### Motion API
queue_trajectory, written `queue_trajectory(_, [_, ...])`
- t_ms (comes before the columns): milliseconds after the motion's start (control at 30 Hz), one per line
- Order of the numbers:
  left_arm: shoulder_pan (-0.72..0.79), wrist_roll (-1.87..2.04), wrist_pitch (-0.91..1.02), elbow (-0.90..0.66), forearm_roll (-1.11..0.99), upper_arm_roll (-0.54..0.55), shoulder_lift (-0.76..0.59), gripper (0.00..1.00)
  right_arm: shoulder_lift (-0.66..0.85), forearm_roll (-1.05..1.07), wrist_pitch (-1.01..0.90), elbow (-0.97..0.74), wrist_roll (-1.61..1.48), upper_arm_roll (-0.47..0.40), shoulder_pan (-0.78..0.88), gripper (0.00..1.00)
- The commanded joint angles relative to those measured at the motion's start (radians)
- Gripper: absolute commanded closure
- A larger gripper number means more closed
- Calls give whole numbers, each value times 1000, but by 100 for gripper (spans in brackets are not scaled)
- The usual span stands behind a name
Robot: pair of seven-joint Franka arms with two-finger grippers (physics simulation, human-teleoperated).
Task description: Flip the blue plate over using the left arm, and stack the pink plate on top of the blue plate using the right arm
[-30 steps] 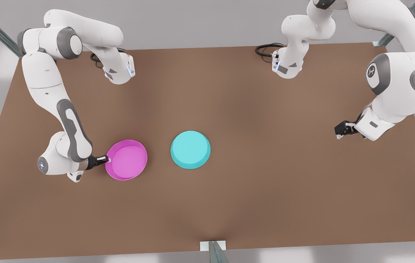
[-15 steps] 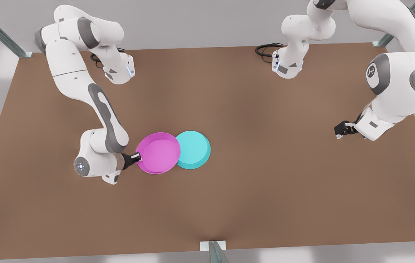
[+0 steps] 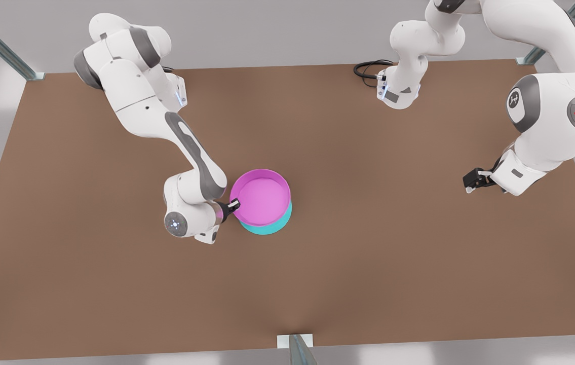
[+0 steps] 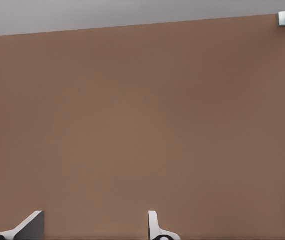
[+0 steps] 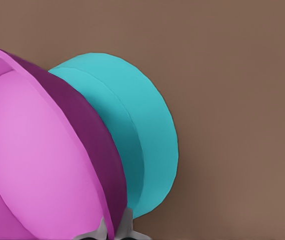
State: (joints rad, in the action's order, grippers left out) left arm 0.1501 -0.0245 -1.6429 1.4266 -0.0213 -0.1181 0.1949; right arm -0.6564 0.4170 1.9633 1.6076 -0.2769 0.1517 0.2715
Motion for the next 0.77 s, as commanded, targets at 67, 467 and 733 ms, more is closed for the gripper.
queue_trajectory(67, [-1, 1, -2, 0, 0, 0, 0, 0, -3, -4, 0, 0, 2, 0, 3, 50])
queue_trajectory(467, [-1, -2, -55, 15, 54, -9, -5, 0, 394, -362, -426, -138, 7, -214, -190, 0])
queue_trajectory(733, [-1, 1, -48, 15, 77, -5, -9, 0, 386, -448, -468, -233, 137, -233, -199, 0])
